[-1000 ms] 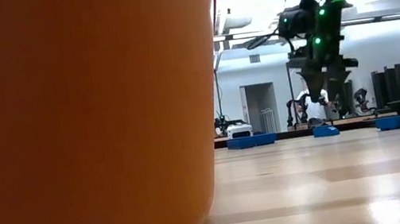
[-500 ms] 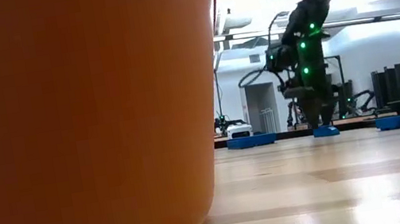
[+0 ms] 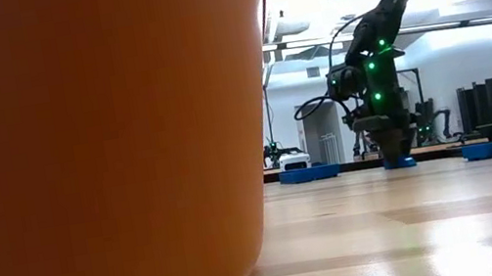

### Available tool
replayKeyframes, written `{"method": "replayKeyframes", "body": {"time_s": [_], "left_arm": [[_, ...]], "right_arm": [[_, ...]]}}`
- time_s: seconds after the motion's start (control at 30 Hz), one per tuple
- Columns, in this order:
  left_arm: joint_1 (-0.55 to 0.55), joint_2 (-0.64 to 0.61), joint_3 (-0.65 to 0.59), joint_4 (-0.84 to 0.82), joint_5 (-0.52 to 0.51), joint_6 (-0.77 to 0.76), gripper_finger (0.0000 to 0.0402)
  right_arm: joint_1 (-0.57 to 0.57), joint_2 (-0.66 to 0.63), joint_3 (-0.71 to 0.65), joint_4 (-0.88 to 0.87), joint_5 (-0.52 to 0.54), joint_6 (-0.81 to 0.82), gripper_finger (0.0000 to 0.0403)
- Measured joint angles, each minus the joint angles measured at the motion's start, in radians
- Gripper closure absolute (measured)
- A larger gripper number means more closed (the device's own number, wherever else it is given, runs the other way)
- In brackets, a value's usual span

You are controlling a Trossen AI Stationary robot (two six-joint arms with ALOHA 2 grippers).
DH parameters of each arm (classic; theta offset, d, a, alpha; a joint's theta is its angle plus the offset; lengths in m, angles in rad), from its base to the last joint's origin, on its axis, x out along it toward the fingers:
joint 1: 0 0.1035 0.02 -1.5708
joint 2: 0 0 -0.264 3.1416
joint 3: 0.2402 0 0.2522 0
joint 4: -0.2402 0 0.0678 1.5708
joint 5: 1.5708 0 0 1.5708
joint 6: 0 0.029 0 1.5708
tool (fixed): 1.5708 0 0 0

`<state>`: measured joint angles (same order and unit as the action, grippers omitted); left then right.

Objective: Sort blocks
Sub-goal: Put the blue game piece into the yellow bin

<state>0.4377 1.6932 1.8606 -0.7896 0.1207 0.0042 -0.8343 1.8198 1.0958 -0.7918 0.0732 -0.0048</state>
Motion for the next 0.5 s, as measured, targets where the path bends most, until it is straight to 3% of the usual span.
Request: {"method": "replayKeyframes", "body": {"time_s": [0.2, 0.5], "left_arm": [[0.000, 0.000, 0.000, -0.012, 0.000, 0.100, 0.0143], [-0.002, 0.007, -0.001, -0.019, 0.058, 0.164, 0.0143]], "right_arm": [[-0.002, -0.019, -0.001, -0.006, -0.080, 0.000, 0.0302], [0.033, -0.281, -0.002, 0.082, -0.258, 0.009, 0.0293]]}}
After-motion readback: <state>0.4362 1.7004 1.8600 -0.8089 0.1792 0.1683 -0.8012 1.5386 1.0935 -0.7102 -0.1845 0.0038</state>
